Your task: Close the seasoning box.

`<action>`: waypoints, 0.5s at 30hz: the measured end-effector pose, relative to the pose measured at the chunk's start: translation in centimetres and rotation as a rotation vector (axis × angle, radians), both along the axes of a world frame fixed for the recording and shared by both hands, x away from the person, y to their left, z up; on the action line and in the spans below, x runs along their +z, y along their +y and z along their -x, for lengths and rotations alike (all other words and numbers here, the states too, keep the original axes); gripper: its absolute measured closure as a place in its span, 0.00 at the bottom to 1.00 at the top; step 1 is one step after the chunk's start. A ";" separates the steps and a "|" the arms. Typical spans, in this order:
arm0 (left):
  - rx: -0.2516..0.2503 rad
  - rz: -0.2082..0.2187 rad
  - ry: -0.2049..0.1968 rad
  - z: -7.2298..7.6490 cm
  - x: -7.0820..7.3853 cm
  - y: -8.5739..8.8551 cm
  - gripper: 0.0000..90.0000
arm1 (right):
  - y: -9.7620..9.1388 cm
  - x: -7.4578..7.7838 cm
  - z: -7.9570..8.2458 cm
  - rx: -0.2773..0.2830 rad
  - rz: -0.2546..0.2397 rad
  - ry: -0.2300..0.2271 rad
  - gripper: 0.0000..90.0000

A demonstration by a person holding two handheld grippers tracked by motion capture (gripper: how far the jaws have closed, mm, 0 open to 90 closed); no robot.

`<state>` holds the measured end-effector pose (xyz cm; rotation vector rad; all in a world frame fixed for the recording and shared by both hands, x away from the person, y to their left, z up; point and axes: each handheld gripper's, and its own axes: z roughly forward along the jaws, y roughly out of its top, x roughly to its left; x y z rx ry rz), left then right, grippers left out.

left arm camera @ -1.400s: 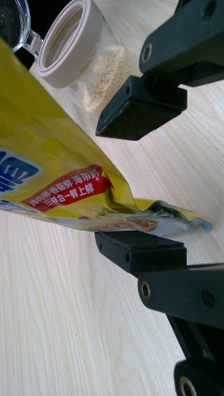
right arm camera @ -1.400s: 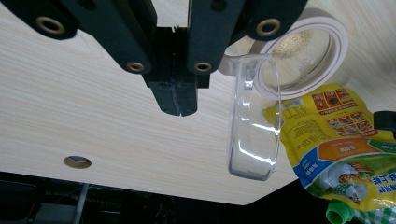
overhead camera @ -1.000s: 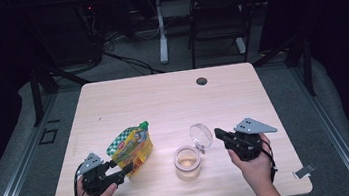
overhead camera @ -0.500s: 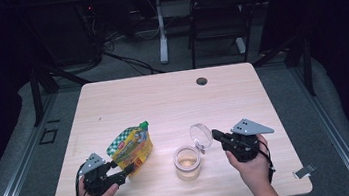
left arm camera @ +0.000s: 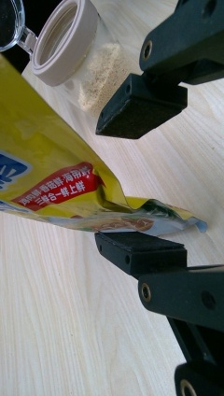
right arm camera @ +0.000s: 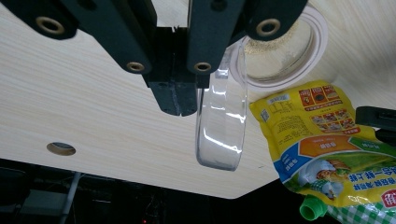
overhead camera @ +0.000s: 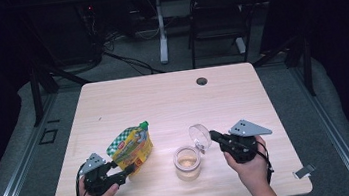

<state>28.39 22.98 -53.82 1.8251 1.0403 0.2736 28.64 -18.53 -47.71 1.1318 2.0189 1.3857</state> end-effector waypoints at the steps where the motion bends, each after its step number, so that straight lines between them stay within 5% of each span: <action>1: -0.001 -0.001 -0.001 0.0 0.0 0.0 0.47 | 0.0 0.0 0.0 0.000 0.001 -0.002 1.00; 15: -0.002 -0.003 0.002 -0.1 -0.2 -0.1 0.47 | 2.0 -0.4 0.6 0.072 0.025 -0.007 1.00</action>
